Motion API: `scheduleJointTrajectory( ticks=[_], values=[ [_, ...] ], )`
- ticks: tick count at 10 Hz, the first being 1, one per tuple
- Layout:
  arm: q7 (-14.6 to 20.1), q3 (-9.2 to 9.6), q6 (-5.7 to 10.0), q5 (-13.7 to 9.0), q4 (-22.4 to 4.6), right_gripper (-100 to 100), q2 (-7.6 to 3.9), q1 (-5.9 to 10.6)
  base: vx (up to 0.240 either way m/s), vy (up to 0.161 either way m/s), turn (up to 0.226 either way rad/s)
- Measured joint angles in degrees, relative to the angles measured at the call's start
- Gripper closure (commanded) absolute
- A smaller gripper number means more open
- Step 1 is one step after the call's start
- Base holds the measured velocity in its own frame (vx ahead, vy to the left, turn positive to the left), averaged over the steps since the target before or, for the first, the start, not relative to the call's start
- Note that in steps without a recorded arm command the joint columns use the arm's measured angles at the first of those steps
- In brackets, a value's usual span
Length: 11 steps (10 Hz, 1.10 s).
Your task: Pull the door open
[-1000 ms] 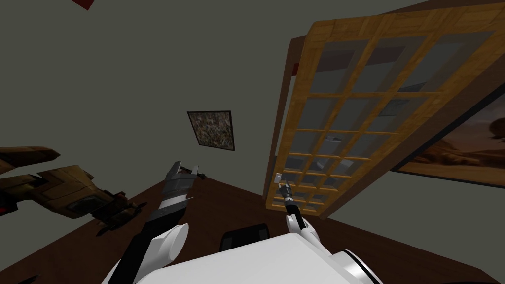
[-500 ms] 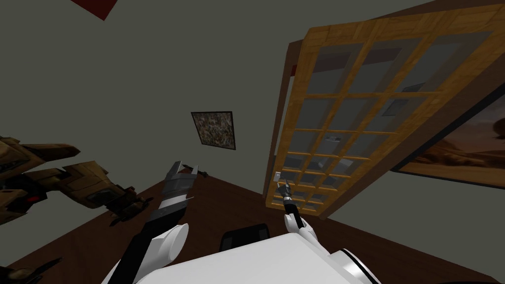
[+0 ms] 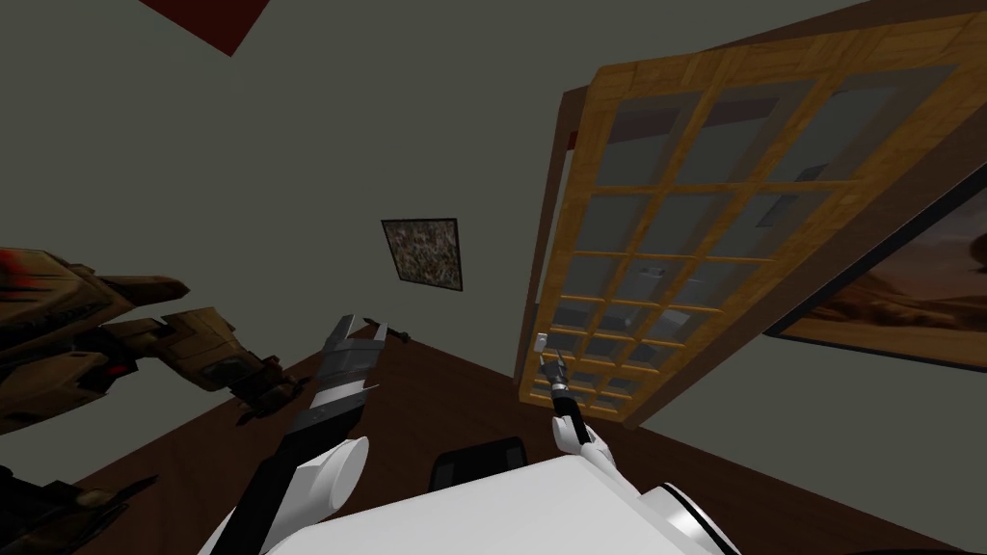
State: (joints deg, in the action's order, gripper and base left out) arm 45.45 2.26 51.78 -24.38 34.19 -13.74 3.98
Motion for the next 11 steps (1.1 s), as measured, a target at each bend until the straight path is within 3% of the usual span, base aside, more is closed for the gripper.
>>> scheduleJointTrajectory(
  ticks=[11],
  values=[
    [15.24, 2.09, -0.78, -5.75, 1.0, -100, 1.63, 0.68, -0.054, -0.015, 0.042]
  ],
)
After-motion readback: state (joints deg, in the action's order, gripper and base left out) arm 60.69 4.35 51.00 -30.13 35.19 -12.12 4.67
